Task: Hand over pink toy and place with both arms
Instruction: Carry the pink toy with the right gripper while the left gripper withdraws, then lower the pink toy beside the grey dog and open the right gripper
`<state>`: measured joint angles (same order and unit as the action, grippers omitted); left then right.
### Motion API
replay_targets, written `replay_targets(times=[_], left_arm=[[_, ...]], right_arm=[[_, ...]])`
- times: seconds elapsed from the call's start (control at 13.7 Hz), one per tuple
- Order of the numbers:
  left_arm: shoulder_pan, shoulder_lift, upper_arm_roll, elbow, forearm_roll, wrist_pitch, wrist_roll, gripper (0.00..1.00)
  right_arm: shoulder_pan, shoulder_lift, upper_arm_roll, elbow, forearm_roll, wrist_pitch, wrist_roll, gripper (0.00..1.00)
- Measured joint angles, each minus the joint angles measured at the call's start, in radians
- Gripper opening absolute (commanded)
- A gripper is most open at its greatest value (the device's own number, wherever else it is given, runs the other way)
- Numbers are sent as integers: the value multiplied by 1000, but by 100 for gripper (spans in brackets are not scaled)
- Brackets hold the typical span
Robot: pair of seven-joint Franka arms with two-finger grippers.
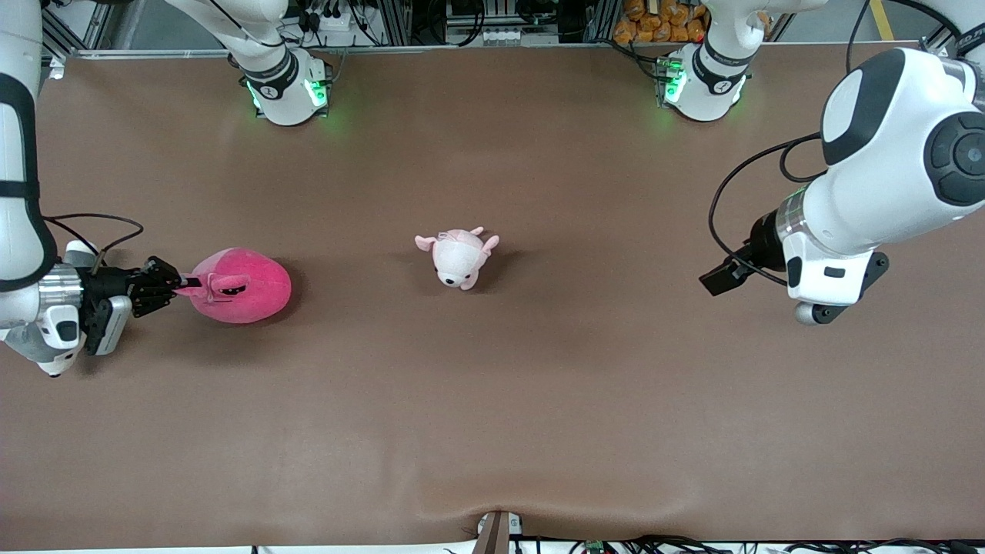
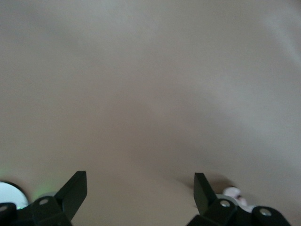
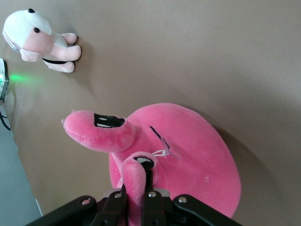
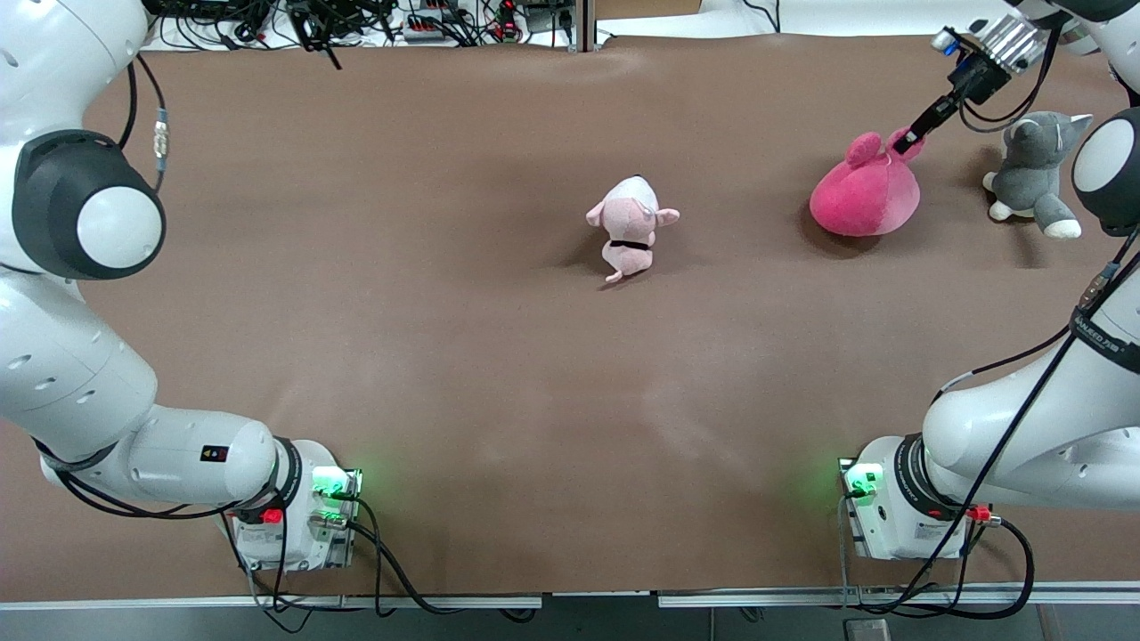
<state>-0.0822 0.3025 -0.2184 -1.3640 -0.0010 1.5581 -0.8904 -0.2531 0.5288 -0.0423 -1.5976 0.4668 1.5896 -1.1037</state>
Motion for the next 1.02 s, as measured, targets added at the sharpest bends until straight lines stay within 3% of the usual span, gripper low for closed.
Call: replay_targets(times=[0.07, 0.15, 0.22, 0.58, 0.8, 1.02], left_arm=[[0, -12, 0, 0, 9, -7, 44, 100], [1, -26, 1, 0, 13, -17, 92, 100], [3, -42, 3, 0, 15, -32, 137, 100], [47, -118, 26, -18, 17, -96, 382, 100], [10, -223, 92, -118, 17, -108, 478, 100], [-3, -324, 106, -217, 17, -108, 480, 100]], right_arm=[[-11, 18, 0, 0, 13, 6, -4, 4], [-21, 31, 0, 1, 19, 12, -4, 93], [-28, 37, 0, 1, 19, 16, -2, 100], [-11, 10, 11, 31, -47, 19, 154, 100], [41, -68, 18, 44, -111, 19, 309, 100], [88, -175, 19, 46, -162, 17, 435, 100]])
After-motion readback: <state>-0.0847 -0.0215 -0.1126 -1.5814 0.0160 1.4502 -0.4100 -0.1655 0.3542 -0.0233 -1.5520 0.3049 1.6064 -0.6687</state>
